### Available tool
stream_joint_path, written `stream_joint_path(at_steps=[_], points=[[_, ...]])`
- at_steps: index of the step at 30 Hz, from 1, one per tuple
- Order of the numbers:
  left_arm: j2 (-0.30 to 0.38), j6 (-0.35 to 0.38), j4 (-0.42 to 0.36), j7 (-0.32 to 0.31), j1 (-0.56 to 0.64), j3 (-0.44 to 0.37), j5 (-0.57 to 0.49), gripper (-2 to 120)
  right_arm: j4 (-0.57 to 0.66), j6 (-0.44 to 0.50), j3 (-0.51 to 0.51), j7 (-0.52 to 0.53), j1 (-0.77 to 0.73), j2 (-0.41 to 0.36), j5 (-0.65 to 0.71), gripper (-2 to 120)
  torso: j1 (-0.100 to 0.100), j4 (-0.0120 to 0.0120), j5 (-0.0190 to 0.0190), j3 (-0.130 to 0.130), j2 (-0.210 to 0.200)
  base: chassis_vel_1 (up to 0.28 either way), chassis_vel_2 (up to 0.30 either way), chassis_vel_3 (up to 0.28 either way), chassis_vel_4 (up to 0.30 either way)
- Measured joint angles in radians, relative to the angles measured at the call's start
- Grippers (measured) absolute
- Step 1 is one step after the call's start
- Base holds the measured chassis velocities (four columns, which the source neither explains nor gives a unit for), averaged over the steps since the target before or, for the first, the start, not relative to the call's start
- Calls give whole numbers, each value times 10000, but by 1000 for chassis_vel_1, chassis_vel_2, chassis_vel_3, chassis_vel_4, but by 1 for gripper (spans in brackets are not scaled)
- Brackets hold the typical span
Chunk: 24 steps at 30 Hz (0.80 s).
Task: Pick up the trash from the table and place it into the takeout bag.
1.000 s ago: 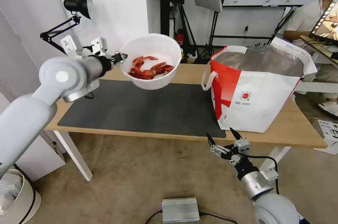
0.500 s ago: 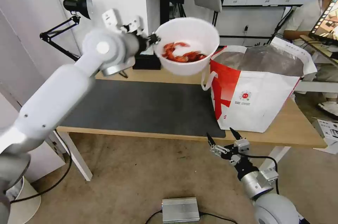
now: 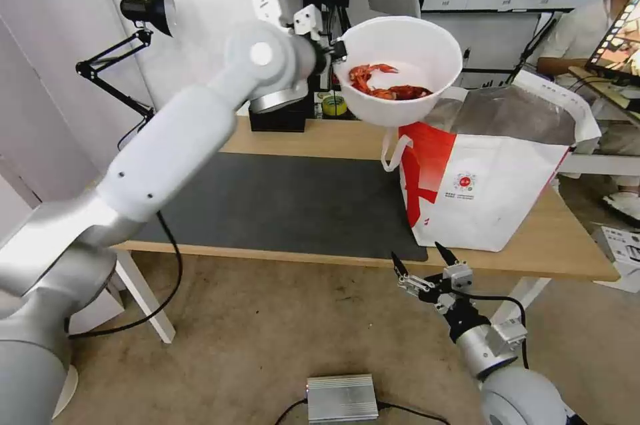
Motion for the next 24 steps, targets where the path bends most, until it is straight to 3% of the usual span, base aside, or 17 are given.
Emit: stream_joint_path(at_steps=[17,24], points=[[-2084,-289,1844,1,-393,126,599,0,0,0,0,0,0,-1,0,100,0,0,0,0,2,0,0,0,0],[-3203,-590,2605,-344,-418,357,1223,0,0,0,0,0,0,0,0,100,0,-3,2,-1,1,0,0,0,0]])
